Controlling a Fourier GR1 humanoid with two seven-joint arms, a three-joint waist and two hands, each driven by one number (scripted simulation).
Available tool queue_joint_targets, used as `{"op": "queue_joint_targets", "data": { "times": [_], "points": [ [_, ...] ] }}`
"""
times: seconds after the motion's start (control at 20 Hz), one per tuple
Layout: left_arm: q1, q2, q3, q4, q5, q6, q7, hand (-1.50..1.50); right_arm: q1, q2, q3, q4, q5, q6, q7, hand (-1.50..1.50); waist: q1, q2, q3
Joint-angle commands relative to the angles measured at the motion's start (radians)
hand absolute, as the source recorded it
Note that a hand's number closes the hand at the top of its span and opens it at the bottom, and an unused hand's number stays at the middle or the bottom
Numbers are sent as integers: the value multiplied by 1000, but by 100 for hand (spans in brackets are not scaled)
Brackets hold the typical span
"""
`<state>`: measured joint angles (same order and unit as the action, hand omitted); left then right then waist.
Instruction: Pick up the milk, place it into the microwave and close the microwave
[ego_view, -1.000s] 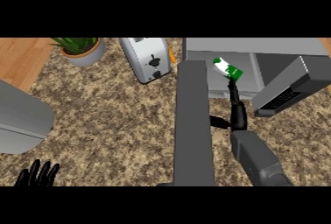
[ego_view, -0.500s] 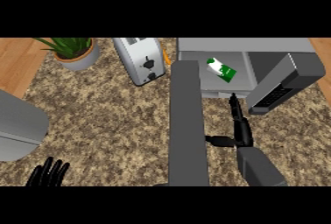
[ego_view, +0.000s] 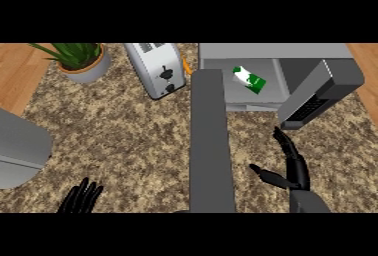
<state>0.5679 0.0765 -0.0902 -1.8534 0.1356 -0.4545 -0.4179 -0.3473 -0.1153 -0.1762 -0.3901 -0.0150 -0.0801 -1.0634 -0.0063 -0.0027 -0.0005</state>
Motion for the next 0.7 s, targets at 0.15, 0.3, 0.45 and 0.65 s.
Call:
{"op": "queue_joint_targets", "data": {
  "times": [0.15,0.3,0.45,0.65],
  "points": [
    [-131,22,-76,116,-116,-28,24,-150,158,-76,13,-185,-28,88,-5,150,-10,-2,-1],
    [-228,-7,-116,139,-200,22,61,150,212,-118,-12,-238,-74,144,38,-150,-14,0,-1],
    [-275,-44,-162,207,-272,51,13,150,290,-150,-44,-269,-120,206,17,-150,-8,1,0],
    [-318,-74,-181,265,-279,87,34,150,334,-194,-79,-343,-182,264,59,-150,0,2,0]
  ]
}}
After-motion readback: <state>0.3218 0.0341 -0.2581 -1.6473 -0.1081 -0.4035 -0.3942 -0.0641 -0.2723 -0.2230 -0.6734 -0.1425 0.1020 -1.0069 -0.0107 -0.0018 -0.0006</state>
